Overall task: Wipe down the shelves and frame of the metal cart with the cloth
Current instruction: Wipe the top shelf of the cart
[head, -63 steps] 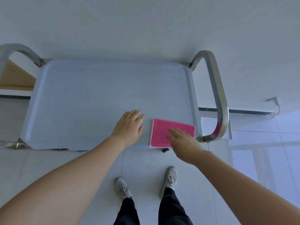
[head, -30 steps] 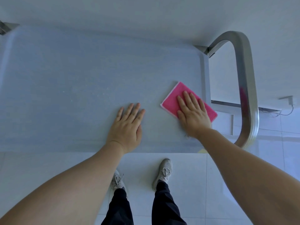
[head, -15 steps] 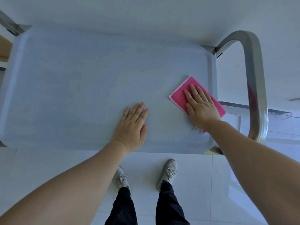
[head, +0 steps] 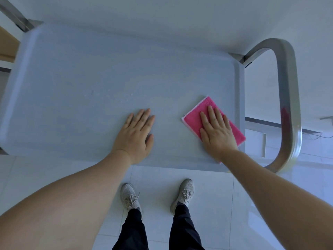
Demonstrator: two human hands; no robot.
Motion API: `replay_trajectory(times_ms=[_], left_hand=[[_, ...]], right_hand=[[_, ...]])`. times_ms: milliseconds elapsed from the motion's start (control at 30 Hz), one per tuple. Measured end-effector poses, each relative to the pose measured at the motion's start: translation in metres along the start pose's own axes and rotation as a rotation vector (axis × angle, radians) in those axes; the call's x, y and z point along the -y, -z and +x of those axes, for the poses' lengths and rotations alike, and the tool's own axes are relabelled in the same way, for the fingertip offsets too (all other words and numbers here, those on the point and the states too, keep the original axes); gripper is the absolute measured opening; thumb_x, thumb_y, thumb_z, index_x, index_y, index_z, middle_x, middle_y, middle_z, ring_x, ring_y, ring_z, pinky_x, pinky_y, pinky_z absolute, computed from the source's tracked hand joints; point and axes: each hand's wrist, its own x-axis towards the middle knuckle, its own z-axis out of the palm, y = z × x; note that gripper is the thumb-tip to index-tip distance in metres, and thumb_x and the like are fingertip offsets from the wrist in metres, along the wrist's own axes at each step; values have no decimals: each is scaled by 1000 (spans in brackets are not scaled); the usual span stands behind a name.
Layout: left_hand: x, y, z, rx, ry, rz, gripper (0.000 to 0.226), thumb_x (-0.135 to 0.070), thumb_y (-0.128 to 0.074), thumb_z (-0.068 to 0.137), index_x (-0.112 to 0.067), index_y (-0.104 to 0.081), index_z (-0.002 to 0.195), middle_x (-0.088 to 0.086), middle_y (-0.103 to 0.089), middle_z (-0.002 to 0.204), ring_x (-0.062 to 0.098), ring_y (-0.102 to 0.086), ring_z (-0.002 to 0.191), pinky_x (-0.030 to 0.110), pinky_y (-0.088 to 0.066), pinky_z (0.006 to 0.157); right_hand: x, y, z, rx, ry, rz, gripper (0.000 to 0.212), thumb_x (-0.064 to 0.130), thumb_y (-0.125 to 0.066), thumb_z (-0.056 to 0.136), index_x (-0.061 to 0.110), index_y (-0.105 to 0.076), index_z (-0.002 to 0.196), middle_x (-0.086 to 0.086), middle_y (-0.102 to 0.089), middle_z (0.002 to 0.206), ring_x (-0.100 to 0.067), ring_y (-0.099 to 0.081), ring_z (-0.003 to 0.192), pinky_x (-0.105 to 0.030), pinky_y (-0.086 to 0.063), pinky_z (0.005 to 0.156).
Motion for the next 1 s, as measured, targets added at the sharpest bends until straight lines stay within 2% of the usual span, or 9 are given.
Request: replay_trajectory(times_ms=[133, 333, 600, 767, 1000], left_hand=[[0, 1, 0, -6, 2, -17, 62, -33, -25, 86, -6, -35, 141, 13, -30, 151, 28, -26, 141, 45, -16, 116], [-1, 0, 0, -9, 13, -11, 61, -33, -25, 87, -7, -35, 141, 14, -28, 152, 28, -24, 141, 46, -15, 116], [1, -3, 1, -17, 0, -17, 60, -32, -26, 87, -6, -35, 141, 14, -29, 151, 27, -25, 141, 46, -16, 116], [1, -3, 1, -26, -7, -18, 60, -31, -29, 87, -6, -37, 140, 13, -31, 150, 27, -27, 140, 45, -16, 116], [2, -2, 4, -33, -10, -19, 58, -31, -29, 87, -7, -41, 138, 13, -34, 149, 28, -30, 139, 41, -13, 114]], right_hand=[[39, -7, -27, 26, 100, -9, 59, 46, -15, 95, 20, -15, 148, -5, -1, 154, -23, 4, 143, -44, 0, 116], [41, -10, -34, 95, 224, -33, 57, 48, -8, 96, 30, 10, 147, 2, 15, 155, -16, 22, 141, -40, 12, 115], [26, -6, -18, 95, 264, -65, 55, 49, -8, 95, 33, 6, 146, 5, 11, 154, -17, 17, 142, -40, 9, 115], [6, 1, 8, 60, 193, -77, 56, 49, -7, 94, 33, 8, 145, 5, 12, 155, -16, 14, 143, -39, 8, 116], [-36, 18, 72, -18, -31, -25, 59, 51, -9, 93, 31, -1, 148, 3, 5, 158, -14, 9, 144, -37, 8, 115]])
